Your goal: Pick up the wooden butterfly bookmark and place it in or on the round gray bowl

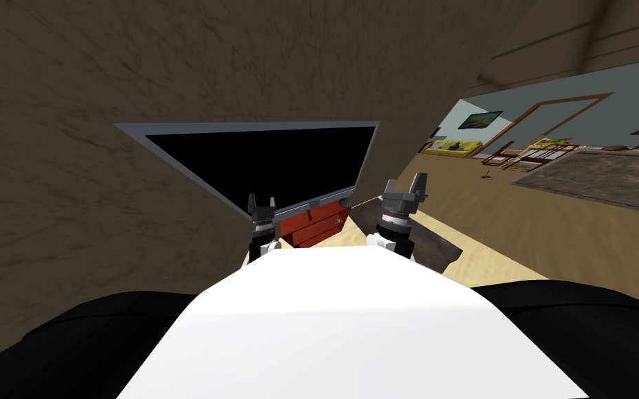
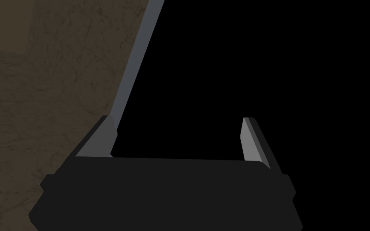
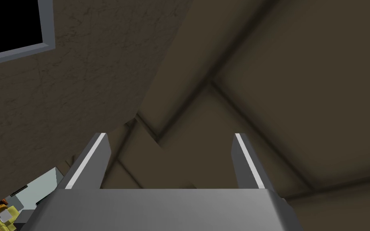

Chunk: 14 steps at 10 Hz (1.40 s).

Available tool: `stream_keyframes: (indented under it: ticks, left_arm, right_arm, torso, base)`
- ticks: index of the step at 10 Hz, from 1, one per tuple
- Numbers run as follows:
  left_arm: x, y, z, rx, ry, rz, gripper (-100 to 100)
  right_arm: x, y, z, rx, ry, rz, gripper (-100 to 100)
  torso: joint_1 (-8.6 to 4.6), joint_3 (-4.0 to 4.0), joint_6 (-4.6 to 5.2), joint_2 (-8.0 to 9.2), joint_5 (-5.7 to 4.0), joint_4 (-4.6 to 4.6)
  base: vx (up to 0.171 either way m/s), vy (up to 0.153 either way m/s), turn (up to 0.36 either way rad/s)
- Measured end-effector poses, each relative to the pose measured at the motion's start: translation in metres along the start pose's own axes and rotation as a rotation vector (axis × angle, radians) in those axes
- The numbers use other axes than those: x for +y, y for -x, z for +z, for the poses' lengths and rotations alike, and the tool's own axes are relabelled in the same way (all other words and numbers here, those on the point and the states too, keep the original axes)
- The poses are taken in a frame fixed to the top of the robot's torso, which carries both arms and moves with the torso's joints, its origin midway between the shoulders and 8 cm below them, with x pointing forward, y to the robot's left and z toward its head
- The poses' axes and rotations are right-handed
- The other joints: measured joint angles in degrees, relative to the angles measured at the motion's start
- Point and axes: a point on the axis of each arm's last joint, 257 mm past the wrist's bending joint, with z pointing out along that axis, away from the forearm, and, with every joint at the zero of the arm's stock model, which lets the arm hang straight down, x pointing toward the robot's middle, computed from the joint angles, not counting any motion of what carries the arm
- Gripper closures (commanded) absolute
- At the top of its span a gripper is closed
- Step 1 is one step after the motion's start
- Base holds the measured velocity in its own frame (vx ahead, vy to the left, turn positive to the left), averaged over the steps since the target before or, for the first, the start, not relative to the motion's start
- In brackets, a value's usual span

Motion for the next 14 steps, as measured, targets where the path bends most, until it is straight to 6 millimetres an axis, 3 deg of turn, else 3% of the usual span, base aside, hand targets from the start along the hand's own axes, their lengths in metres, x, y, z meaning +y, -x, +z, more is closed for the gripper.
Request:
stream_keyframes:
  ticks: [14]
  left_arm:
    - [0.107, 0.089, -0.067, -0.278, 0.170, -0.312, -100]
  right_arm:
    - [0.000, 0.000, 0.000, 0.000, 0.000, 0.000, 0]
  torso:
    - [0.03, 0.01, -0.01, 0.02, 0.00, 0.01]
  base:
    - [0.019, -0.081, -0.031]
